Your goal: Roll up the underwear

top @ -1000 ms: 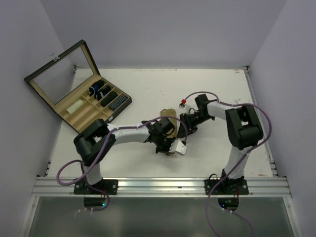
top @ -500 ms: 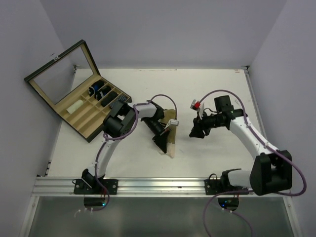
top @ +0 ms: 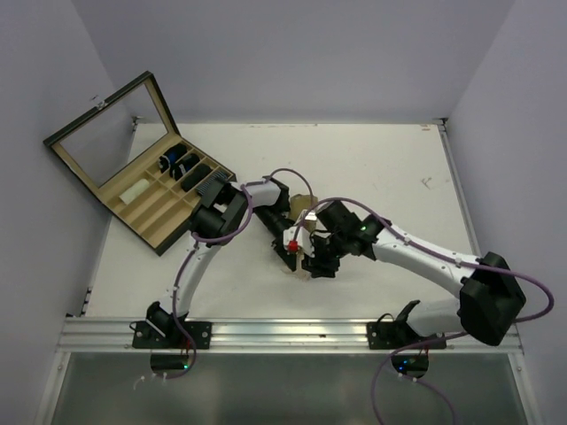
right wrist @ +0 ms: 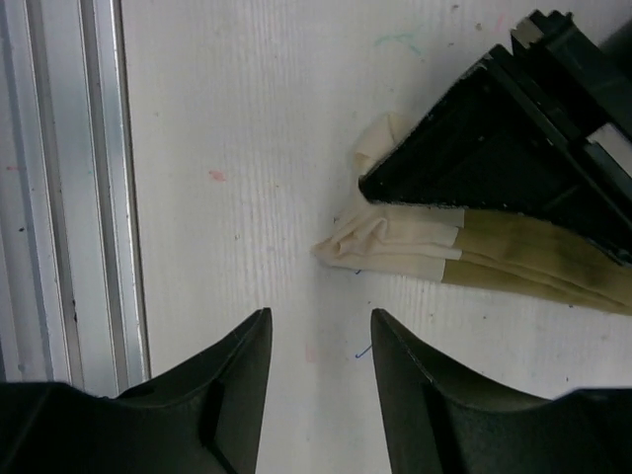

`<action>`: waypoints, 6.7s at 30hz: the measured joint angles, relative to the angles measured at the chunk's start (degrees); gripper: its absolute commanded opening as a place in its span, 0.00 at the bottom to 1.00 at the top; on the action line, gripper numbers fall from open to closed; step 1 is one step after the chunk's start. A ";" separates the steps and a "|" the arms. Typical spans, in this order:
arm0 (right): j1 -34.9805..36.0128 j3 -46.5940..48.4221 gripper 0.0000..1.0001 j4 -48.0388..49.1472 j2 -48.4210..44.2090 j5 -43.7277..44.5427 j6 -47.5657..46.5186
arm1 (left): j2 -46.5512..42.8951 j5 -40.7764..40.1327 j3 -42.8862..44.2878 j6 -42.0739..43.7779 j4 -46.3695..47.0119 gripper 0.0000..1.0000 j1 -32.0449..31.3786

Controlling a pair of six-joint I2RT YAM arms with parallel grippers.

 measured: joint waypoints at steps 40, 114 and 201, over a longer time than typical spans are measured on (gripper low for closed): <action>7.04 10.14 0.01 14.82 27.26 8.98 8.28 | -2.03 -0.20 -4.63 -11.65 5.95 0.06 7.17; -14.05 22.47 0.39 10.36 47.43 -36.61 29.77 | -52.13 -40.52 -54.82 30.60 61.53 0.00 -6.93; -2.45 16.46 0.00 19.71 44.48 -34.97 20.46 | -41.72 -13.97 -34.69 -24.17 43.93 0.50 28.68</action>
